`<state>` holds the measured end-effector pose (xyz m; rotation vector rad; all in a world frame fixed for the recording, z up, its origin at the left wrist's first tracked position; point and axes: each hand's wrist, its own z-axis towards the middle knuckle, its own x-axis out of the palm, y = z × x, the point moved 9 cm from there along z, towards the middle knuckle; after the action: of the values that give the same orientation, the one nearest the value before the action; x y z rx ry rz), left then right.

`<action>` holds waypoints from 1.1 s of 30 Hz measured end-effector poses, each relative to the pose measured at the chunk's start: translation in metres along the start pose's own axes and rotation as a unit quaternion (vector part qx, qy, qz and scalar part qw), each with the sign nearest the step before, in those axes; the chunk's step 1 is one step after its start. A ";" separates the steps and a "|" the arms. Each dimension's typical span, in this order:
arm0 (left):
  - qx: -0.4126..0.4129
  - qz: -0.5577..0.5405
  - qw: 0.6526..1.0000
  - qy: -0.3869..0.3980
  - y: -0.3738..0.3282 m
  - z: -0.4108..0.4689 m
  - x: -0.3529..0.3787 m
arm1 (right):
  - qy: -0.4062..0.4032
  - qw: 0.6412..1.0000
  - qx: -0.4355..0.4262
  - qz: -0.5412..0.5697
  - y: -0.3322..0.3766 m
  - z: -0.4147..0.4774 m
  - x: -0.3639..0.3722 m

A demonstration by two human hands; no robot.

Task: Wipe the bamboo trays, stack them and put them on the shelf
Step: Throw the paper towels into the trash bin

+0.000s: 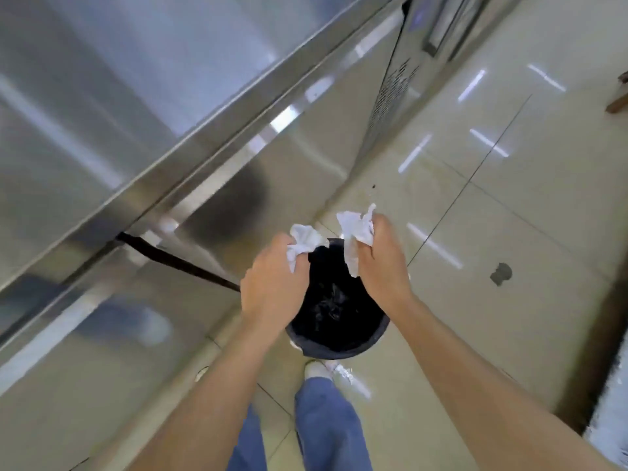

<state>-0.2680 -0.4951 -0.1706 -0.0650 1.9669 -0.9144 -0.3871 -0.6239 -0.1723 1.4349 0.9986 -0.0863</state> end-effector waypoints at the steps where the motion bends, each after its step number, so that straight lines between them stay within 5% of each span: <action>1: -0.004 -0.002 1.000 -0.003 0.007 0.006 0.022 | -0.005 1.000 0.009 -0.004 -0.021 0.004 0.006; 8: -0.123 -0.231 0.963 -0.059 0.099 0.047 0.173 | 0.014 0.997 0.045 -0.054 -0.187 0.022 0.102; 10: -0.098 -0.133 0.986 -0.003 0.123 0.050 0.225 | 0.086 0.984 0.031 -0.152 -0.238 0.016 0.148; 12: -0.076 0.047 0.986 0.143 0.149 0.042 0.285 | 0.210 0.943 0.055 -0.253 -0.290 -0.002 0.188; 16: -0.063 0.224 0.905 0.357 0.185 0.020 0.333 | 0.345 0.878 0.119 -0.310 -0.328 -0.026 0.190; 22: 0.006 0.256 0.895 0.366 0.131 0.037 0.263 | 0.387 0.862 0.129 -0.300 -0.268 0.001 0.129; 33: 0.121 0.195 0.952 0.201 -0.077 0.075 -0.013 | 0.278 0.932 -0.037 -0.228 0.039 0.078 -0.022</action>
<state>-0.2261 -0.5883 -0.1347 0.6780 2.1076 -0.9433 -0.3373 -0.6924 -0.1420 1.1492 1.7759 0.0228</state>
